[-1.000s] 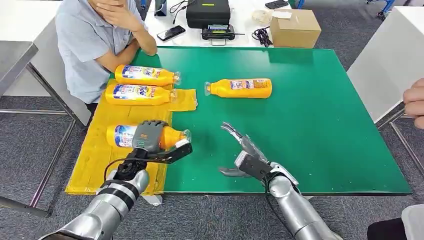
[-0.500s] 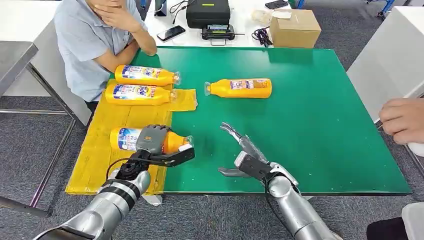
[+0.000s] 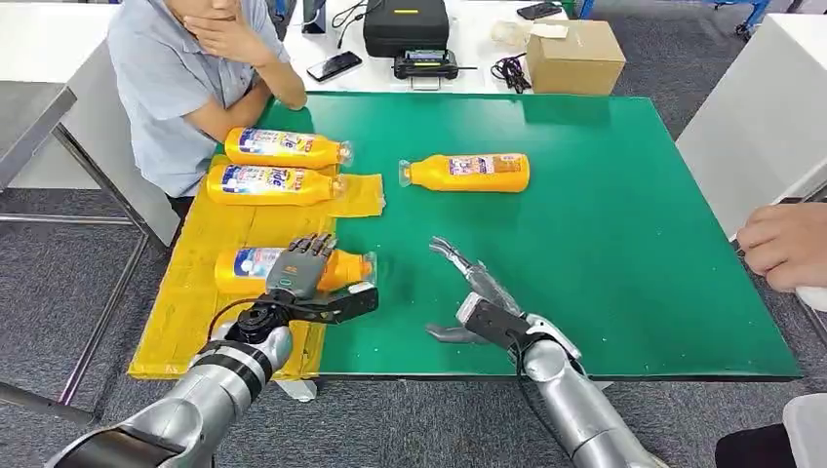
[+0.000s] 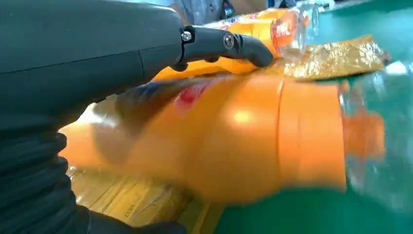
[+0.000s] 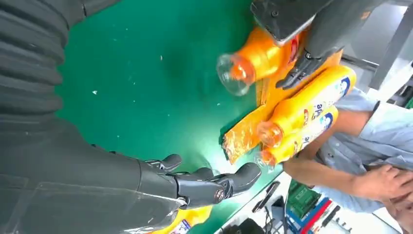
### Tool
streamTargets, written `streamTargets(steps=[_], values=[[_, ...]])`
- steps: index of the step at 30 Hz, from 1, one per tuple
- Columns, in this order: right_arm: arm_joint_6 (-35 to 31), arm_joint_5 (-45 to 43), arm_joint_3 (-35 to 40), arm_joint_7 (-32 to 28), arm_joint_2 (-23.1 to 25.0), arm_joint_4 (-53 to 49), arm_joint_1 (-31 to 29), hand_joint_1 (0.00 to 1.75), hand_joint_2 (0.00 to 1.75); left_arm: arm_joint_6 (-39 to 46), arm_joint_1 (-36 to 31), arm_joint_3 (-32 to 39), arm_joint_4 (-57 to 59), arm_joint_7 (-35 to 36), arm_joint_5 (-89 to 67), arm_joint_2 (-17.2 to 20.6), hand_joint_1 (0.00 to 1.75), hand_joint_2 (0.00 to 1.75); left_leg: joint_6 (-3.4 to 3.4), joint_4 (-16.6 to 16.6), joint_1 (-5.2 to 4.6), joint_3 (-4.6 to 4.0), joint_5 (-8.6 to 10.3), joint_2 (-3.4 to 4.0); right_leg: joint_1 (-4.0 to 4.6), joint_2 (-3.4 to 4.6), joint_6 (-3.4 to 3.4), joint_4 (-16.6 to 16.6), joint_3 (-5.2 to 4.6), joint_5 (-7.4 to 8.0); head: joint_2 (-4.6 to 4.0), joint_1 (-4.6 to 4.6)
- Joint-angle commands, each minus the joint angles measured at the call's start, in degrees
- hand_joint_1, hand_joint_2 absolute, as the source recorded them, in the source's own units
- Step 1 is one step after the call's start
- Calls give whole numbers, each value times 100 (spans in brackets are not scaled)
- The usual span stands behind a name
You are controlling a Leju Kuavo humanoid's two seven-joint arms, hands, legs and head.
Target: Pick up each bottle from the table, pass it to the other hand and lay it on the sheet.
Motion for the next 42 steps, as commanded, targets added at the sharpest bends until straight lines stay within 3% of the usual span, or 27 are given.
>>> streamTargets(steps=[1, 16, 21, 29, 33, 39, 42], values=[[19, 47, -111, -25, 47, 450, -289, 0, 175, -519, -141, -225, 667, -107, 69, 171, 0, 175, -15, -4, 3, 32, -11, 34, 5, 29, -19, -2, 21, -2, 0, -4], [-21, 114, -173, -45, 35, 493, -281, 0, 175, -405, -90, -238, 536, -303, 165, 159, 0, 175, -6, -6, -1, 33, -3, 14, -1, 12, -8, -3, 27, 0, 0, -4], [-85, 150, -247, -58, -24, 397, -161, 0, 175, 583, 79, -343, 137, -638, 305, 53, 0, 175, -9, -6, 1, 36, -5, 15, 2, 12, -11, -4, 30, -1, 0, -2], [-99, 153, -257, -58, -22, 388, -145, 0, 175, 657, 102, -359, 77, -661, 328, 35, 0, 175, -12, 0, 4, 32, -9, 13, 6, 8, -15, 0, 27, -6, 0, -2], [-174, 150, -301, -69, -38, 276, 13, 0, 175, 1503, 418, -446, -493, -1074, 697, -92, 0, 175, -11, -1, 4, 29, -6, 6, 6, 2, -13, -2, 23, -5, 0, -4], [-195, 154, -241, -122, -102, 218, 144, 0, 175, 2205, 877, -950, -1603, -1156, 829, -58, 0, 175, -9, -1, 3, 14, -7, 4, 4, 1, -11, -3, 11, -6, 0, -2], [-147, -140, -431, -148, 25, -109, 330, 0, 175, 2029, 1180, -953, -2252, -1757, 1784, -159, 0, 175, -16, 8, 9, 17, -17, 10, 11, 4, -20, 4, 13, -14, 0, -2]])
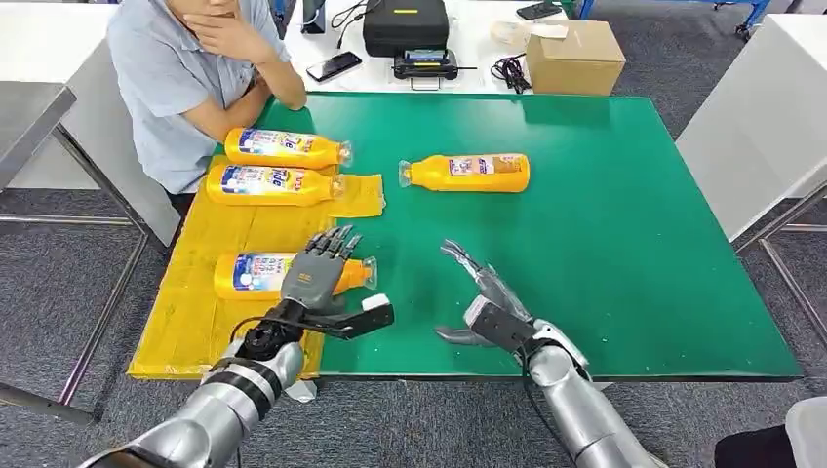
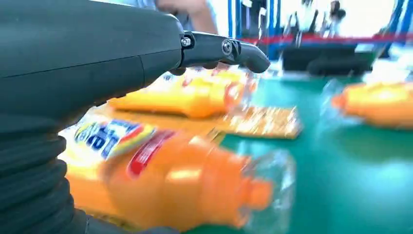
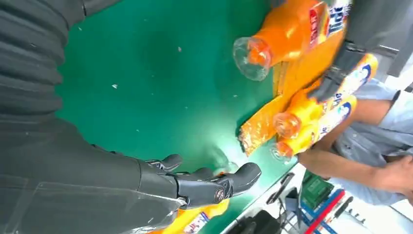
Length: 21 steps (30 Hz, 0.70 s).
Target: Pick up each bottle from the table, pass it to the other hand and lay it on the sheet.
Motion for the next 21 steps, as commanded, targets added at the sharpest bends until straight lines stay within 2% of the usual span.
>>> streamTargets(steps=[1, 2, 4, 5, 6, 7, 8, 9, 10, 13, 14, 16, 20, 21], values=[[-55, -528, -495, -38, 189, -508, 367, 0, 175, -469, 738, -477, -1827, -925, 2033, -133, 0, 175, -14, 6, 7, 11, -14, 5, 8, 0, -18, 5, 11, -13, 0, -2], [-77, -909, -863, 28, 393, -726, 539, 0, 175, -721, 916, -491, -2112, -1127, 2656, -164, 0, 175, -9, 1, 4, 2, -7, -2, 5, -5, -11, 0, 4, -8, 0, 0], [-90, -1121, -1088, 87, 521, -944, 689, 0, 175, -862, 1063, -574, -2304, -1151, 3052, -160, 0, 175, -17, 7, 9, 17, -20, 4, 11, -1, -21, 4, 19, -19, 0, -2], [-89, -1137, -1108, 104, 526, -1053, 755, 0, 0, -873, 1116, -663, -2384, -1124, 3107, -127, 0, 175, -20, 9, 10, 22, -25, 5, 12, 0, -25, 7, 23, -24, 0, -2], [-156, -1253, -1238, 126, 608, -1220, 865, 0, 0, -933, 1214, -733, -2503, -1154, 3398, -117, 0, 175, -23, 11, 12, 28, -30, 12, 14, 5, -29, 8, 27, -26, 0, 0], [52, -1660, -1413, 292, 729, -1285, 947, 0, 0, -1002, 1312, -687, -2622, -1249, 3837, -151, 0, 175, -11, -1, 3, 3, -9, 2, 4, 0, -12, 0, 3, -9, 0, 0], [71, -1690, -1417, 306, 712, -1366, 1004, 0, 0, -995, 1321, -762, -2627, -1263, 3928, -106, 0, 175, -22, 9, 11, 24, -29, 11, 13, 5, -26, 8, 23, -25, 0, 0], [-128, -1819, -1565, 354, 820, -1514, 1148, 0, 0, -1310, 1434, -632, -2731, -1333, 4801, -178, 0, 0, -29, 12, 14, 35, -39, 15, 16, 8, -34, 13, 33, -35, 0, -2], [-375, -1716, -1558, 311, 846, -1667, 1307, 0, 0, -1505, 1489, -615, -2787, -1315, 5426, -194, 0, 0, -18, -1, 6, 12, -18, 7, 8, 2, -20, 1, 9, -17, 0, 0], [-933, -1383, -1370, 692, 888, -2107, 1782, 0, 0, -854, 1676, -863, -2939, -1428, 5624, -110, 0, 0, -23, 4, 12, 20, -27, -4, 14, -10, -26, 2, 23, -27, 0, -2], [-1140, -1021, -1175, 645, 773, -2177, 1847, 0, 175, -973, 1715, -857, -2966, -1361, 5867, -119, 0, 0, -24, 0, 15, 27, -30, -9, 17, -16, -27, -2, 31, -31, 0, -2], [-1683, -528, -1023, 553, 729, -2213, 1925, 0, 175, -1142, 1757, -826, -2943, -1357, 6280, -175, 0, 0, -21, 0, 12, 26, -30, -4, 13, -10, -24, -2, 29, -31, 0, 0], [-2431, -258, -909, 746, 832, -2339, 1973, 0, 175, -1280, 1897, -1028, -2897, -1432, 6776, -182, 0, 0, -20, 2, 10, 16, -28, 12, 12, 7, -24, 0, 14, -23, 0, -2], [-2705, -186, -891, 855, 885, -2381, 1994, 0, 175, -1445, 1940, -1058, -2907, -1361, 7013, -171, 0, 175, -22, 3, 10, 20, -31, 15, 12, 9, -27, 3, 17, -26, 0, -2]])
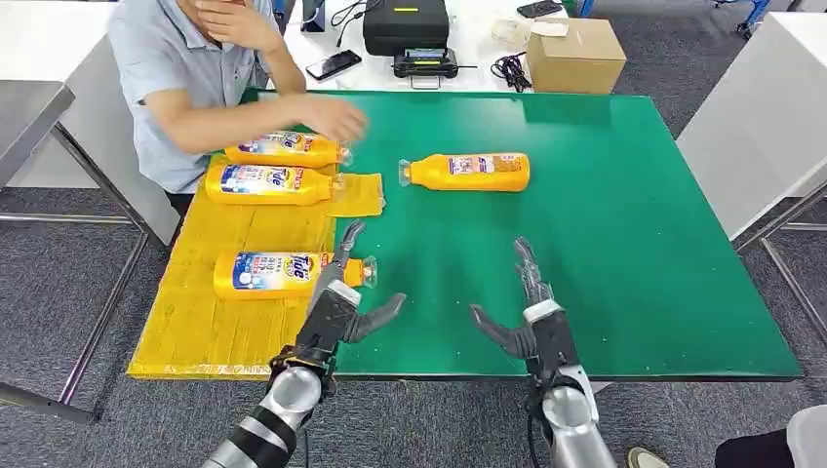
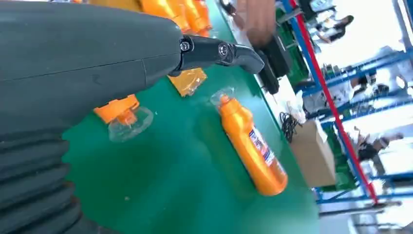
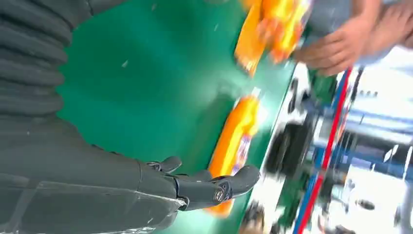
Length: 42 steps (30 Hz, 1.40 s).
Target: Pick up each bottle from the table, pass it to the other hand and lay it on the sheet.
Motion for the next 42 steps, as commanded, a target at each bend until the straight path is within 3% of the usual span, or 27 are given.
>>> streamTargets(steps=[1, 7, 9, 11, 25, 28, 31, 35, 38, 39, 42], values=[[-1464, 768, 297, 338, 175, -702, 489, 0, 175, -437, 423, -496, -259, -25, 1142, 68, 0, 175, -13, 0, 6, 21, -13, 8, 7, 4, -16, -1, 20, -10, 0, 2], [-1492, 755, 326, 353, 144, -717, 493, 0, 175, -432, 423, -535, -268, -51, 1175, 83, 0, 175, -12, 1, 5, 18, -10, 13, 6, 8, -16, 1, 12, -7, 0, 2], [-1832, 956, 491, 383, -49, -670, 472, 0, 175, -366, 428, -655, -301, -215, 1423, 158, 0, 175, -13, 0, 6, 20, -10, 11, 7, 6, -17, -1, 16, -7, 0, 0], [-2289, 2278, 791, 633, -565, -474, 385, 0, 175, -392, 520, -743, -455, -293, 1432, 198, 0, 175, -11, -2, 7, 24, -10, 10, 8, 6, -15, -6, 21, -7, 0, 0], [-2343, 2273, 627, 661, -653, -355, 318, 0, 175, -229, 557, -776, -580, -349, 1269, 213, 0, 175, -18, -4, 9, 37, -17, 23, 11, 18, -23, -6, 31, -8, 0, 0], [-2655, 3220, 648, 1027, -1004, -67, 69, 0, 175, -111, 531, -922, -713, -431, 786, 319, 0, 175, -14, -1, 9, 31, -15, 20, 11, 15, -20, -5, 26, -7, 0, 0], [-2487, 3524, 498, 1165, -1324, 413, -308, 0, 175, -760, 641, -943, -1118, -241, 878, 464, 0, 175, -10, -4, 6, 29, -12, 27, 7, 22, -14, -9, 24, -2, 0, 0], [-2293, 3878, 535, 1305, -1402, 913, -598, 0, 175, -688, 625, -994, -1123, -54, 531, 471, 0, 175, -9, -5, 4, 28, -9, 22, 5, 18, -13, -11, 26, 0, 0, 2], [-1924, 4125, 767, 1620, -1430, 1156, -744, 0, 175, -611, 607, -974, -1064, -12, 316, 428, 0, 175, -17, -6, 7, 42, -16, 28, 9, 23, -21, -11, 39, -4, 0, 2], [-1498, 4434, 973, 2072, -1592, 1304, -906, 0, 175, -654, 610, -949, -1093, 69, 304, 418, 0, 175, -20, -4, 7, 43, -18, 31, 10, 25, -23, -8, 39, -5, 0, 2], [-1005, 4396, 1187, 2225, -1867, 2110, -1631, 0, 175, -915, 548, -906, -1107, 241, 475, 349, 0, 175, -15, 0, 3, 28, -13, 28, 6, 23, -17, -3, 22, -1, 0, 2]])
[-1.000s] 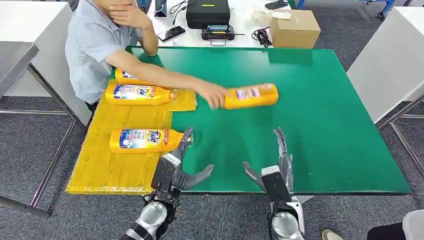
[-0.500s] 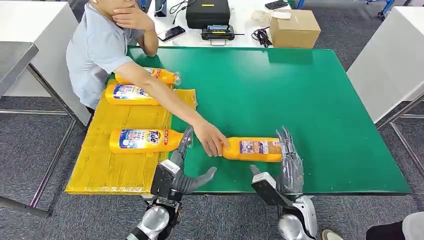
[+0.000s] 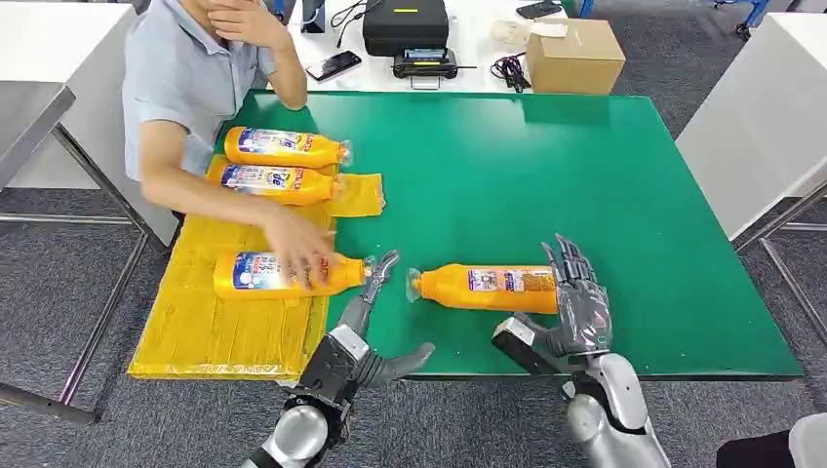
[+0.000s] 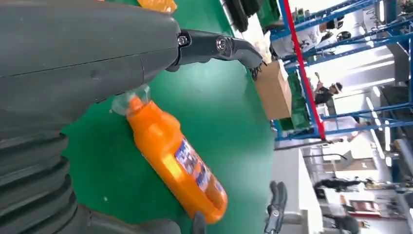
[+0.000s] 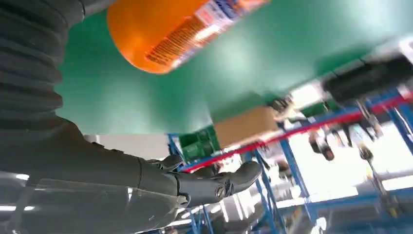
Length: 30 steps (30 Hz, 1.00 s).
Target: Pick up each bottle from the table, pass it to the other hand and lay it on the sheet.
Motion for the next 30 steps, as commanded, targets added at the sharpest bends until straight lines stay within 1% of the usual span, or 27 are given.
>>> streamTargets(steps=[1, 2, 4, 7, 8, 11, 13, 15, 16, 20, 21, 23, 25, 30], values=[[1162, 353, 767, 705, -625, 2061, -1526, 0, 175, -355, -183, -106, 19, 347, 184, 131, 0, 175, -16, 1, 7, 26, -13, 35, 8, 30, -20, 0, 17, -2, 0, -2], [1233, 338, 797, 708, -628, 2249, -1676, 0, 175, -443, -221, -108, 79, 406, 308, 103, 0, 175, -18, 4, 10, 33, -18, 45, 11, 39, -22, 1, 21, -4, 0, -4], [1412, 347, 966, 705, -643, 2653, -1952, 0, 175, -584, -269, -169, 160, 452, 491, 96, 0, 175, -15, 8, 9, 25, -14, 34, 10, 28, -17, 2, 17, -3, 0, 2], [1441, 455, 1119, 749, -658, 2828, -2108, 0, 175, -615, -276, -235, 232, 457, 517, 87, 0, 175, -17, 2, 11, 38, -16, 40, 12, 33, -20, -6, 30, -3, 0, 0], [1533, 377, 1126, 754, -620, 2879, -2135, 0, 175, -619, -272, -242, 257, 478, 545, 73, 0, 175, -11, -2, 7, 22, -5, 23, 7, 17, -12, -5, 17, 0, 0, 0], [1602, 303, 1178, 762, -540, 2925, -2101, 0, 175, -653, -301, -334, 278, 495, 514, 89, 0, 175, -14, 1, 10, 35, -12, 16, 11, 12, -20, -2, 32, -9, 0, 0], [1608, 259, 1187, 748, -520, 2940, -2074, 0, 175, -657, -321, -366, 285, 511, 497, 91, 0, 175, -9, -1, 8, 20, -5, 11, 8, 8, -12, -3, 18, -4, 0, 0], [1594, 258, 1193, 750, -516, 2950, -2048, 0, 175, -655, -330, -369, 285, 517, 495, 85, 0, 175, -12, -1, 8, 26, -7, 11, 9, 7, -15, -4, 24, -6, 0, -2], [1624, 262, 1231, 746, -506, 2982, -2058, 0, 175, -663, -345, -384, 294, 522, 492, 85, 0, 175, -8, -1, 5, 15, -2, 7, 5, 4, -10, -2, 13, -3, 0, 0], [1577, 328, 1460, 692, -471, 3044, -2185, 0, 175, -623, -404, -432, 294, 518, 430, 86, 0, 175, -17, 2, 10, 31, -11, 24, 11, 18, -20, -1, 25, -5, 0, 0], [1596, 311, 1477, 687, -424, 3029, -2230, 0, 175, -629, -419, -434, 284, 518, 431, 79, 0, 175, -10, 0, 7, 16, -3, 16, 7, 12, -12, -2, 12, 0, 0, 0], [1631, 292, 1521, 663, -389, 2995, -2259, 0, 175, -636, -432, -437, 272, 519, 432, 70, 0, 175, -18, 4, 12, 30, -11, 31, 13, 24, -22, 0, 23, -3, 0, 0], [1670, 319, 1636, 639, -398, 2945, -2266, 0, 175, -651, -456, -455, 289, 522, 428, 62, 0, 175, -8, -1, 6, 12, 0, 13, 6, 9, -10, -1, 8, 1, 0, 0], [1670, 319, 1636, 639, -398, 2945, -2266, 0, 175, -651, -456, -455, 289, 522, 428, 62, 0, 175, -13, 1, 8, 24, -7, 19, 9, 14, -17, 1, 19, -4, 0, 0]])
